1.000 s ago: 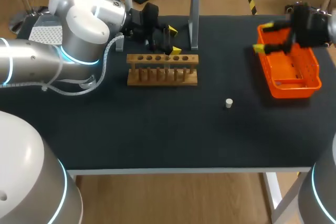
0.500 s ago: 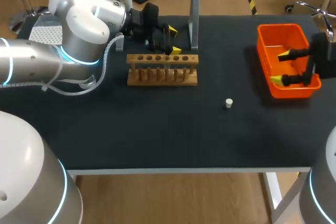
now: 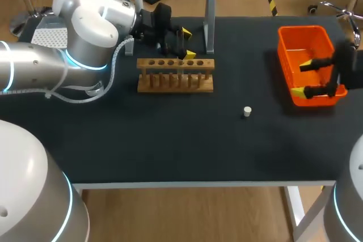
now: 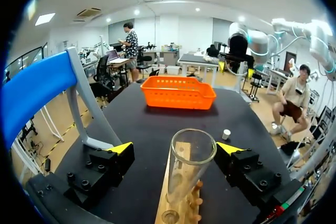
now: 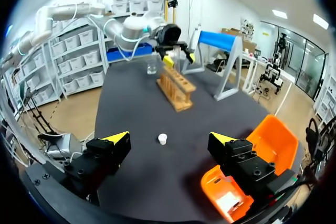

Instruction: Invert the test tube, pick up the pipette, mount the tip to pipette, aspirate from beaker and dispense into the tube, eject the tip, return the pipette, and cap with the stopper.

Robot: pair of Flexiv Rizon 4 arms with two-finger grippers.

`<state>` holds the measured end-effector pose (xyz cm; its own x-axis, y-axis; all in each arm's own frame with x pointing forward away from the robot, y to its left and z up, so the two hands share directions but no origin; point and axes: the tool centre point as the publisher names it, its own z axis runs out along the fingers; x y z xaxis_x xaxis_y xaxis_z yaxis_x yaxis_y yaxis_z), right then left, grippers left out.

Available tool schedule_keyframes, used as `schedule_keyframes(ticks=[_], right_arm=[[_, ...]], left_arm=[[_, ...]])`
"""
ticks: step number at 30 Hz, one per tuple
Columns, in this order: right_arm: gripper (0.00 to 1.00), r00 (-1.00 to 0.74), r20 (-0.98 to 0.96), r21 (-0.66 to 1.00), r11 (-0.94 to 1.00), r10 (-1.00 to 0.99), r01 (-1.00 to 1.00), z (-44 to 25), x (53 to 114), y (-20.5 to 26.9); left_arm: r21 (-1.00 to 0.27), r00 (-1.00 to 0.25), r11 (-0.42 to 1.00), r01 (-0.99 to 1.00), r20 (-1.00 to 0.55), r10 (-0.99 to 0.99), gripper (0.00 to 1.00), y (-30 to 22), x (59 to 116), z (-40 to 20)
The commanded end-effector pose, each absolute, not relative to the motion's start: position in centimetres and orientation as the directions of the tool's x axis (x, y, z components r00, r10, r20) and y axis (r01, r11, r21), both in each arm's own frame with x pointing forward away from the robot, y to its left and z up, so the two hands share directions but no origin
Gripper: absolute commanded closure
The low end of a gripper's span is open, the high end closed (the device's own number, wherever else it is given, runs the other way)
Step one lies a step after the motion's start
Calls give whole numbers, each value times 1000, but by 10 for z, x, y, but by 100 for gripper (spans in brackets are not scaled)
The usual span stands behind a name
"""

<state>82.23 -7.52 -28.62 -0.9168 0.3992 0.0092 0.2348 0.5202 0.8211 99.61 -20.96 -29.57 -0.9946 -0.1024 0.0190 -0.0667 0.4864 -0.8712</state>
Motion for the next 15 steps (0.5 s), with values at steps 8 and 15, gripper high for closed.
schedule_keyframes(ticks=[8,15], right_arm=[[0,-892,-19,808,533,451,252,-327,810,-47],[0,-897,-26,802,544,441,245,-347,810,-32]], left_arm=[[-870,-995,489,-68,22,-99,0,-210,998,-295],[-870,-995,489,-68,22,-99,0,-210,998,-295]])
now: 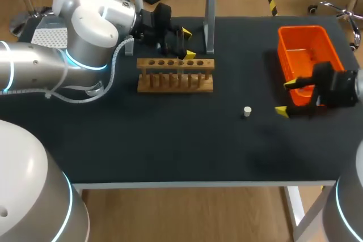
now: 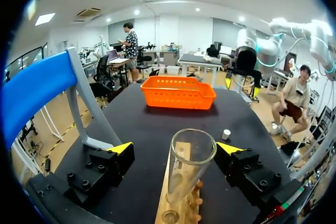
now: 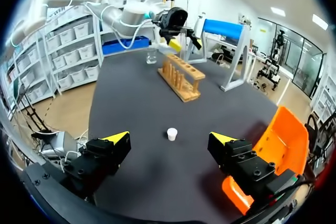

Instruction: Invert the test tube, pick up the pipette, mount the tip to pipette, aspirate from beaker and dispense into the tube, eject the tip, return the pipette, and cap with the stopper.

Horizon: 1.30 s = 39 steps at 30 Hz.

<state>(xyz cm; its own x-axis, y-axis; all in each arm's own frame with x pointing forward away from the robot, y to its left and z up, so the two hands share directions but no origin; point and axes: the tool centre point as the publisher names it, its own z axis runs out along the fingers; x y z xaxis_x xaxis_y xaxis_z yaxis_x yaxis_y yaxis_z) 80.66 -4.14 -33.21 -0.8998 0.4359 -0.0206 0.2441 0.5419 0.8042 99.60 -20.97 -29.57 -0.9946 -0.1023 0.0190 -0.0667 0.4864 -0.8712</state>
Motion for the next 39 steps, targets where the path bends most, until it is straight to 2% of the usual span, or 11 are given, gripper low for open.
schedule_keyframes(ticks=[1,22,25,29,32,37,39], right_arm=[[0,-897,-25,801,545,442,246,-349,811,-31],[0,-890,-25,770,577,455,273,-390,814,-4],[19,-892,-31,766,583,452,269,-393,814,0],[13,-890,-37,765,586,455,268,-397,815,5],[17,-889,-40,761,591,457,269,-401,816,10],[16,-881,-45,756,593,471,279,-406,819,15],[20,-876,-39,751,593,480,291,-410,823,17]], left_arm=[[-870,-995,489,-68,22,-99,0,-210,998,-295],[-870,-995,489,-68,22,-99,0,-210,998,-295],[-870,-995,489,-68,22,-99,0,-210,998,-295],[-870,-995,489,-68,22,-99,0,-210,998,-295],[-870,-995,489,-68,22,-99,0,-210,998,-295],[-870,-995,489,-68,22,-99,0,-210,998,-295],[-870,-995,489,-68,22,-99,0,-210,998,-295]])
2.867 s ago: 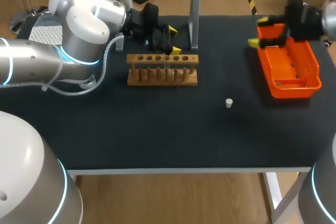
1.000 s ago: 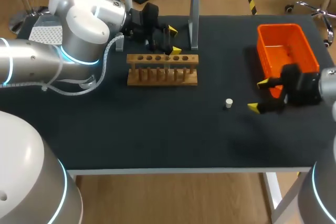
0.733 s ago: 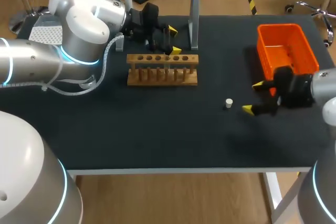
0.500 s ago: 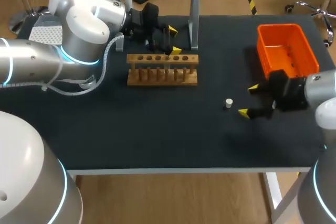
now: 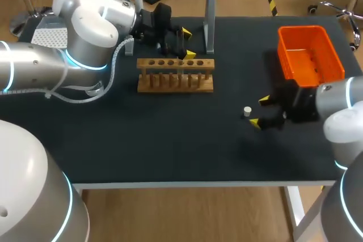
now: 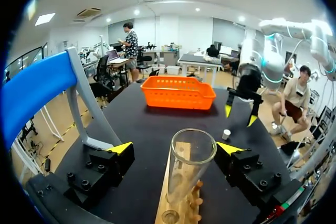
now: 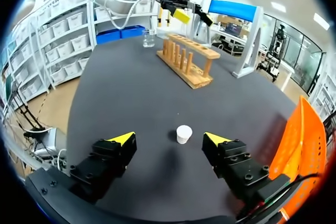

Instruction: Invert the test tube, pick up the pipette, mount the tip to pipette, aspirate from beaker and dispense into the tube, eject the tip, return the pipette, and cap with the stopper.

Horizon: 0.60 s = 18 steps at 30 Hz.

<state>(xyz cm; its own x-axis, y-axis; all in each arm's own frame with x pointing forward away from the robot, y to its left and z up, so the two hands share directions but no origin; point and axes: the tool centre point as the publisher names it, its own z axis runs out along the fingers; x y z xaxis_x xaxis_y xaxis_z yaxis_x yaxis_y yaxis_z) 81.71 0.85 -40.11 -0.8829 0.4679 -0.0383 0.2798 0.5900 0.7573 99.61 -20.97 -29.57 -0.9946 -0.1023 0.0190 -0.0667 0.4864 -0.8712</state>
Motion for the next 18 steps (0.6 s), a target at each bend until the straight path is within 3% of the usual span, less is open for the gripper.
schedule_keyframes(ticks=[1,2,14,18], right_arm=[[20,-875,-37,750,592,483,295,-411,824,17],[16,-873,-35,748,592,487,300,-412,825,18],[33,-860,-27,743,586,510,325,-419,836,23],[33,-857,-25,742,584,515,329,-420,837,25]], left_arm=[[-870,-995,489,-68,22,-99,0,-210,998,-295],[-870,-995,489,-68,22,-99,0,-210,998,-295],[-870,-995,489,-68,22,-99,0,-210,998,-295],[-870,-995,489,-68,22,-99,0,-210,998,-295]])
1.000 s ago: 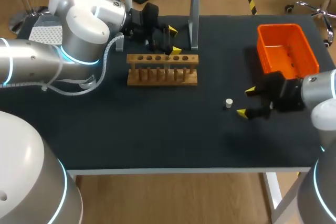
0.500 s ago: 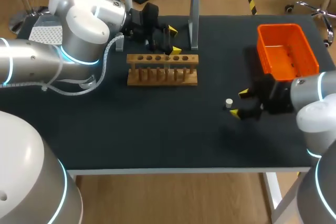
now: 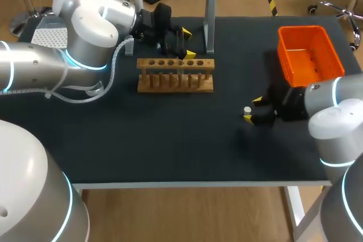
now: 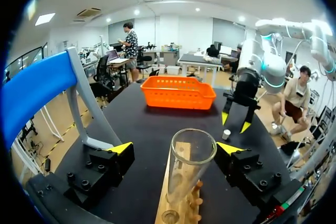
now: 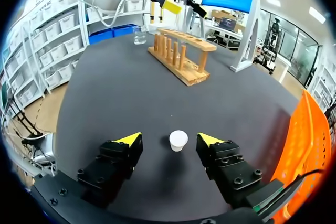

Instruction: Invert the test tube, pick up the pipette, mount the tip to pipette, aspirate from beaker and dispense into the tube, eject the tip, return the pipette, and cap with the stopper.

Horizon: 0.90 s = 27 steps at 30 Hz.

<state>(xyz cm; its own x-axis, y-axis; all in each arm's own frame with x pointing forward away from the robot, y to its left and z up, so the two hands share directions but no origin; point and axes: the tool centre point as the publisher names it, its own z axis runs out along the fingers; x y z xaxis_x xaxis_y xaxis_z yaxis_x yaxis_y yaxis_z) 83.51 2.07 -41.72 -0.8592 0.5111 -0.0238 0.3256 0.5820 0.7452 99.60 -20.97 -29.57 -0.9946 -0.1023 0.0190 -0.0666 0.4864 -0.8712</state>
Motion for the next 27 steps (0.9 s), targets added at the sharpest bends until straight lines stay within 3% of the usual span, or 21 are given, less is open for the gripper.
schedule_keyframes(ticks=[1,9,16,19,27], right_arm=[[32,-856,-24,742,583,516,330,-420,838,25],[31,-849,-15,743,574,528,344,-423,843,29],[39,-842,-10,740,571,539,357,-428,848,32],[50,-839,-6,736,570,544,364,-430,849,33],[51,-836,-16,734,574,549,363,-430,849,34]], left_arm=[[-870,-995,489,-68,22,-99,0,-210,998,-295],[-870,-995,489,-68,22,-99,0,-210,998,-295],[-870,-995,489,-68,22,-99,0,-210,998,-295],[-870,-995,489,-68,22,-99,0,-210,998,-295],[-870,-995,489,-68,22,-99,0,-210,998,-295]])
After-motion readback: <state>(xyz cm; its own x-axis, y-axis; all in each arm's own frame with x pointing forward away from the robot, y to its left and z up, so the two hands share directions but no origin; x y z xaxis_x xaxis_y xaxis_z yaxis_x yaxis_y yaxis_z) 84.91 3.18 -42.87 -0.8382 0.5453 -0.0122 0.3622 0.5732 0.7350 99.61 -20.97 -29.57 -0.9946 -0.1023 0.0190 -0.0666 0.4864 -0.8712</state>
